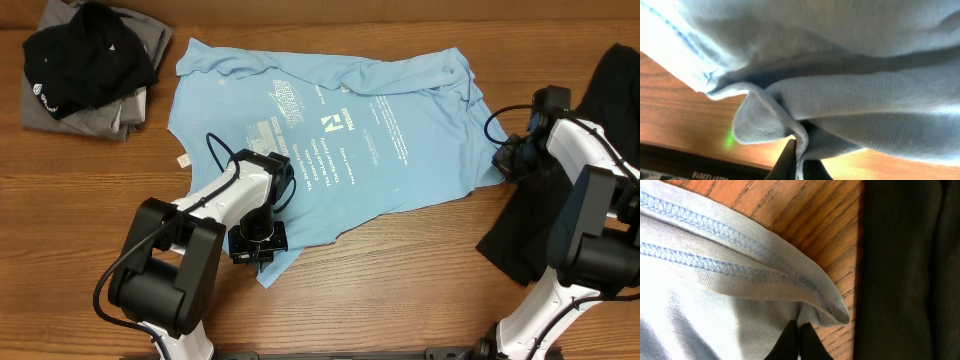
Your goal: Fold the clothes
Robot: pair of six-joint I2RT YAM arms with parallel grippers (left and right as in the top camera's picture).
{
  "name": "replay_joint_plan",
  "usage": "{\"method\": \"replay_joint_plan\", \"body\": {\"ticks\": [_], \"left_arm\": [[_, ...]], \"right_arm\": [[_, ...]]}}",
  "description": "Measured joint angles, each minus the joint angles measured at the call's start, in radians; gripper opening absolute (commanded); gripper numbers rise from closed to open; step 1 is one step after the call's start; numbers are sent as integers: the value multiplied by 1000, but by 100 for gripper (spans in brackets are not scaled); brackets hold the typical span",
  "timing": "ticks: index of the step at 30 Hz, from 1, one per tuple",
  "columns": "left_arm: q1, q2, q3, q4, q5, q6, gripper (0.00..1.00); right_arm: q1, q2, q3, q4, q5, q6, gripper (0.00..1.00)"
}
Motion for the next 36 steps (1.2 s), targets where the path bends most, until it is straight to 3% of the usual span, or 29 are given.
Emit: {"method": "replay_joint_plan", "body": {"ticks": [7, 14, 20, 29, 36], "left_arm": [[0, -68, 7, -84, 0, -9, 4], [0, -401, 28, -167, -28, -71, 4], [0, -613, 34, -256, -39, -145, 4], [-8, -727, 34, -451, -40, -252, 4], [-72, -773, 34, -381, -46, -293, 4]], "right_arm": [[-1, 24, 68, -100, 18, 15, 4], [-1, 18, 224, -208, 27, 16, 4], [-1, -64, 242, -255, 43, 35, 4], [-1, -171, 251, -399, 147, 117, 4], [-1, -229, 251, -397, 212, 153, 4]]}}
